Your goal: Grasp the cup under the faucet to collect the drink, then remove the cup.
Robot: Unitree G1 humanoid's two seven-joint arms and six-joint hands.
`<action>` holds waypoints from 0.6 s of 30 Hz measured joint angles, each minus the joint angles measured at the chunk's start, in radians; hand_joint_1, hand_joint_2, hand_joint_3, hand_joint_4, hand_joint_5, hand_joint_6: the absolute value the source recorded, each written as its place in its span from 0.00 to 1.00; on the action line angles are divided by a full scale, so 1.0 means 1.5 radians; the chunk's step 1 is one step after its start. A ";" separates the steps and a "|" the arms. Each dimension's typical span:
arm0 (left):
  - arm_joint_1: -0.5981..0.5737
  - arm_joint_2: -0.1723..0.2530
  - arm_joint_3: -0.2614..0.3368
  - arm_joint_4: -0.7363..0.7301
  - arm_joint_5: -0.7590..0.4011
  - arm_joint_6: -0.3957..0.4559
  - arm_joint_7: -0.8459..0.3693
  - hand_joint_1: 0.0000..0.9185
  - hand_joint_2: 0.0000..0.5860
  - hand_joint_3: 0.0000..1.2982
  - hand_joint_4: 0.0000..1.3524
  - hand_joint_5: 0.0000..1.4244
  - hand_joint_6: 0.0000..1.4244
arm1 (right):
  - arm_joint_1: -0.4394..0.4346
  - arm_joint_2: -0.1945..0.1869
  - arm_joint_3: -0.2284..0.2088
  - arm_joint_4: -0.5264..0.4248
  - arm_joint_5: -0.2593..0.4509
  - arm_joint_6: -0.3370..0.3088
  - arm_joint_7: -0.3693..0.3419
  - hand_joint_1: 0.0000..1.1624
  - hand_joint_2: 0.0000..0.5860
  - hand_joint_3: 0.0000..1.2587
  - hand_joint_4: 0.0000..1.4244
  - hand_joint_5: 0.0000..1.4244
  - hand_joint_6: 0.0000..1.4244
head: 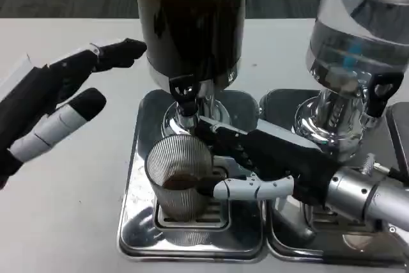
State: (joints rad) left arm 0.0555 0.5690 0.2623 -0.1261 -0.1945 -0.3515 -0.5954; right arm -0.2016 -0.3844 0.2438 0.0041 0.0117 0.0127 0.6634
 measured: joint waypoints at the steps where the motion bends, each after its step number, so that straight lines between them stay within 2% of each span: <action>1: 0.003 0.000 0.000 0.000 0.001 0.000 0.000 0.00 0.15 0.20 0.15 0.13 0.09 | -0.003 0.001 0.002 0.003 -0.002 -0.001 0.000 0.49 0.31 0.00 0.00 0.00 0.00; 9: 0.014 0.000 0.000 0.000 0.003 0.000 0.007 0.00 0.16 0.21 0.16 0.13 0.09 | -0.023 0.011 0.011 0.046 -0.004 -0.018 0.028 0.49 0.31 0.00 0.00 0.00 0.00; 18: 0.023 0.000 0.000 0.000 0.004 0.000 0.011 0.00 0.17 0.23 0.17 0.14 0.09 | -0.043 0.015 0.014 0.070 -0.017 -0.039 0.031 0.51 0.29 0.00 0.00 0.00 0.00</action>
State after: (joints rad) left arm 0.0896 0.5684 0.2627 -0.1254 -0.1886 -0.3513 -0.5792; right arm -0.2663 -0.3617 0.2655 0.1098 -0.0131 -0.0452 0.7094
